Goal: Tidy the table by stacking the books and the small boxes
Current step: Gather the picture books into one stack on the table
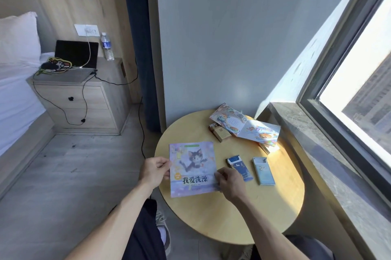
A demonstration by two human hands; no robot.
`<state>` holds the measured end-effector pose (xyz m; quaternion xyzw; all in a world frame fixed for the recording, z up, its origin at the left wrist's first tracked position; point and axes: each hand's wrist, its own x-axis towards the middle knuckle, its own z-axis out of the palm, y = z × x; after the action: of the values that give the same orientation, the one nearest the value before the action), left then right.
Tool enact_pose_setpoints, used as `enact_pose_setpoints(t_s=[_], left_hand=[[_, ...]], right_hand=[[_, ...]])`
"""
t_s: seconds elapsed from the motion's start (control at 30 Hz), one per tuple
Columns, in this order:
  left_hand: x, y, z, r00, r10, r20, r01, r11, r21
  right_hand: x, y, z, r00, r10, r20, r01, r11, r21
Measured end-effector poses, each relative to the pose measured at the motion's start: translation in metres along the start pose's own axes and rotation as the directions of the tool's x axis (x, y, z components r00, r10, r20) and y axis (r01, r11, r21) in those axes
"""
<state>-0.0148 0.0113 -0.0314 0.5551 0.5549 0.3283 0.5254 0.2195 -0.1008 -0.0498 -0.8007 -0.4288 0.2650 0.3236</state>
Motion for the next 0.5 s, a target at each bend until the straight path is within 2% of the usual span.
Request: enact_pose_setpoints(t_s=[0.17, 0.23, 0.3, 0.33, 0.4, 0.5], left_hand=[[0.012, -0.001, 0.007, 0.998, 0.024, -0.066, -0.019, 0.997, 0.073], [0.020, -0.004, 0.008, 0.999, -0.013, -0.044, 0.023, 0.972, 0.234], [0.025, -0.005, 0.008, 0.998, -0.033, -0.051, 0.054, 0.864, 0.500], [0.028, -0.003, 0.008, 0.998, -0.020, -0.055, 0.048, 0.819, 0.572], [0.033, 0.003, 0.010, 0.999, 0.008, -0.054, 0.025, 0.811, 0.584], [0.044, 0.011, 0.020, 0.997, 0.068, -0.021, -0.045, 0.828, 0.558]], right_hand=[[0.007, -0.001, 0.002, 0.999, -0.001, -0.043, 0.002, 1.000, 0.002], [0.010, 0.000, 0.001, 0.998, 0.023, -0.053, -0.025, 0.999, -0.043], [0.015, 0.001, -0.007, 0.995, 0.037, -0.097, -0.044, 0.997, -0.071], [0.022, 0.003, -0.014, 0.990, 0.046, -0.131, -0.054, 0.997, -0.059], [0.037, 0.002, -0.037, 0.972, 0.105, -0.212, -0.104, 0.994, 0.019], [0.063, 0.003, -0.074, 0.923, 0.263, -0.280, -0.195, 0.949, 0.249]])
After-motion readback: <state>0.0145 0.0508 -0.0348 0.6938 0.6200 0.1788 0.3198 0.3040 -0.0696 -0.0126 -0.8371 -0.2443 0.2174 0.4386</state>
